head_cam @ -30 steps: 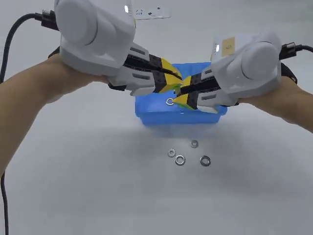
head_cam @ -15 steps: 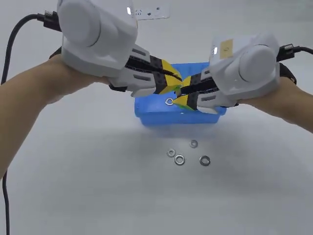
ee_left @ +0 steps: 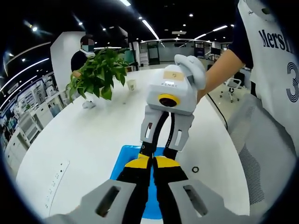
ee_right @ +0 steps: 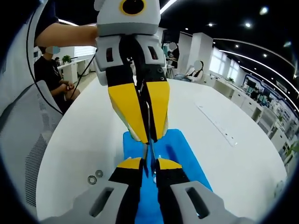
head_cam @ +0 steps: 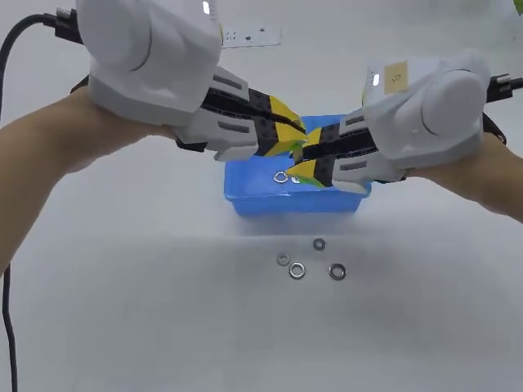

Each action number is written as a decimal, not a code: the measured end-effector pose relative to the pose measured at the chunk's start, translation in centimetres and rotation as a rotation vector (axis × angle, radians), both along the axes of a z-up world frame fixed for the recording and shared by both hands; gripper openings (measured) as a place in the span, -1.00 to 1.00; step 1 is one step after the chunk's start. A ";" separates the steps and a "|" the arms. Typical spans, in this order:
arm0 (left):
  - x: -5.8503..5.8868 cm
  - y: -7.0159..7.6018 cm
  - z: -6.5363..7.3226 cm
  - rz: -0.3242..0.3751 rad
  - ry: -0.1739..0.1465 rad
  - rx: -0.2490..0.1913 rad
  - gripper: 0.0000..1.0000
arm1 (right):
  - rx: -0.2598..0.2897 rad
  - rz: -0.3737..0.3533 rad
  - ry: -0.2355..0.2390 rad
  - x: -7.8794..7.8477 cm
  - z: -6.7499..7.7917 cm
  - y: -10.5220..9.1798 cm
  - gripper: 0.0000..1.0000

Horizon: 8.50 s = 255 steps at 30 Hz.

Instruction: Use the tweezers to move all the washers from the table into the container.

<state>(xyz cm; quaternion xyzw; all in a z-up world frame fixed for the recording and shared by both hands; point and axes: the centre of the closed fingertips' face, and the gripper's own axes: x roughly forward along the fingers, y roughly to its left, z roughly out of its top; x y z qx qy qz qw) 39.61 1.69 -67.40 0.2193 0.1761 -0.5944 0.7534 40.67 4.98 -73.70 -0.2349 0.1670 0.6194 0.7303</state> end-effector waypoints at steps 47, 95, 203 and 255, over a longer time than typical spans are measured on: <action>-10.4 0.3 -1.3 0.052 0.079 -0.042 -0.88 | -0.018 0.078 0.079 -11.2 -1.3 -0.4 -0.76; -9.6 0.2 -4.7 0.071 0.137 0.007 -0.87 | -0.020 0.042 0.161 -10.4 -4.6 0.0 -0.75; -3.9 0.8 4.0 0.085 -0.043 -0.035 -0.88 | 0.048 0.060 -0.025 -4.5 3.7 1.0 -0.78; 2.9 1.8 -3.3 0.112 0.056 0.015 -0.88 | -0.007 -0.016 0.072 1.9 -3.3 1.5 -0.76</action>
